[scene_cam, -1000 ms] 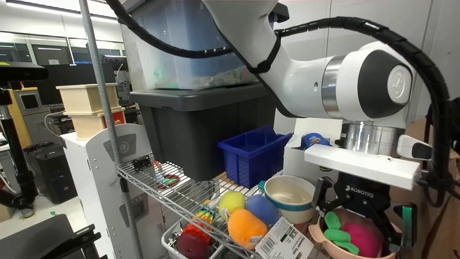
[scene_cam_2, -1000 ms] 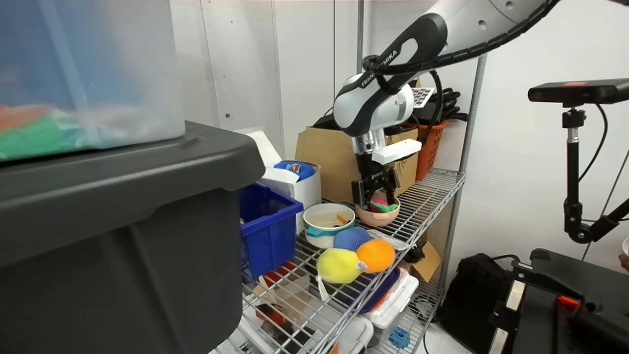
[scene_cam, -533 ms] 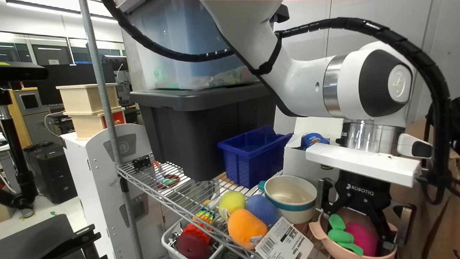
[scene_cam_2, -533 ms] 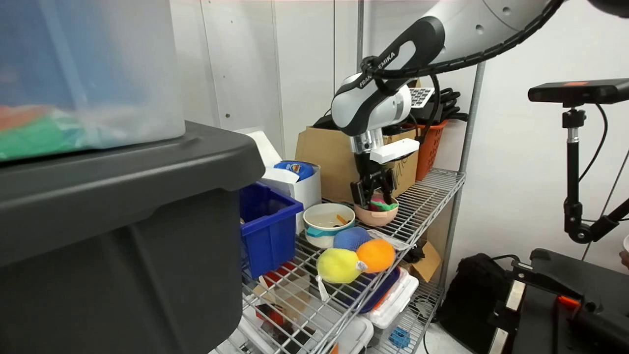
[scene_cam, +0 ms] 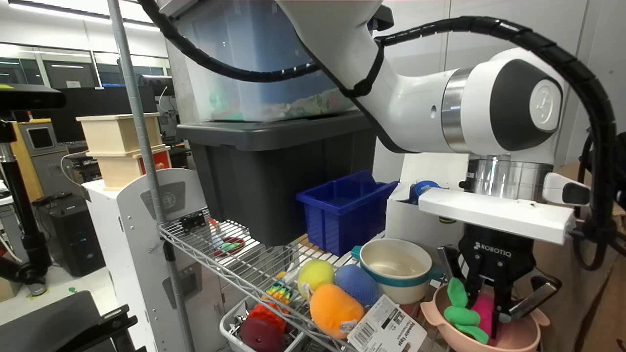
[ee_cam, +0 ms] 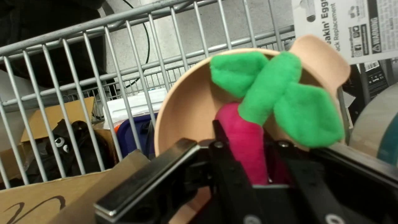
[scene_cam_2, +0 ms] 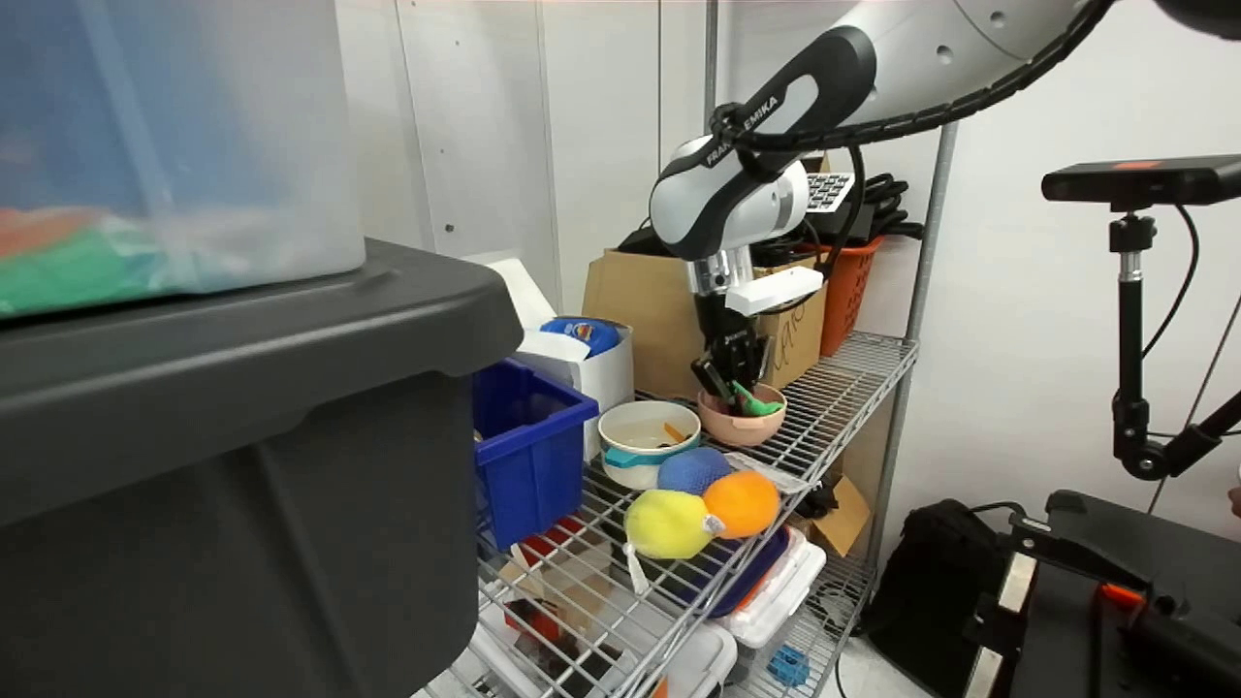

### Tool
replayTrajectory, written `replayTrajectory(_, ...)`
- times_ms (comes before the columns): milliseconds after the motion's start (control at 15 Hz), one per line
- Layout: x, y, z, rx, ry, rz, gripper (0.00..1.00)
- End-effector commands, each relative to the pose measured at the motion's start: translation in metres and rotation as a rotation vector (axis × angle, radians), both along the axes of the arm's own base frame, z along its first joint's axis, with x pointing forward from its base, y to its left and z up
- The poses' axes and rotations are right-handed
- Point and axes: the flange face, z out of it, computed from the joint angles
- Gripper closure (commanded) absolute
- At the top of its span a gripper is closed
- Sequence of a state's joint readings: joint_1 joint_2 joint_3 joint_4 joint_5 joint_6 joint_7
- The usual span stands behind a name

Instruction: Move the pink plushie from the peach bowl to the blue bowl

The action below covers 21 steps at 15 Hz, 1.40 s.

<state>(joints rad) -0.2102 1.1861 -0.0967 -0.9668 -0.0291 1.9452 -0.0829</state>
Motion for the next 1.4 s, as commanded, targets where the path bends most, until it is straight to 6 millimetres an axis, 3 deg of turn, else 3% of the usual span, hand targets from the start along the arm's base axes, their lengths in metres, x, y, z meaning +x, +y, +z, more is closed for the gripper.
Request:
replayTrajectory(0, 0.006, 0.004, 0.014, 0.015, -0.007, 0.003, 0.99)
replayTrajectory(667, 0.016, 0.014, 0.065, 0.035, -0.067, 0.036, 0.97)
replayTrajectory(1333, 0.012, 0.033, 0.136, 0.007, -0.116, 0.049, 0.97)
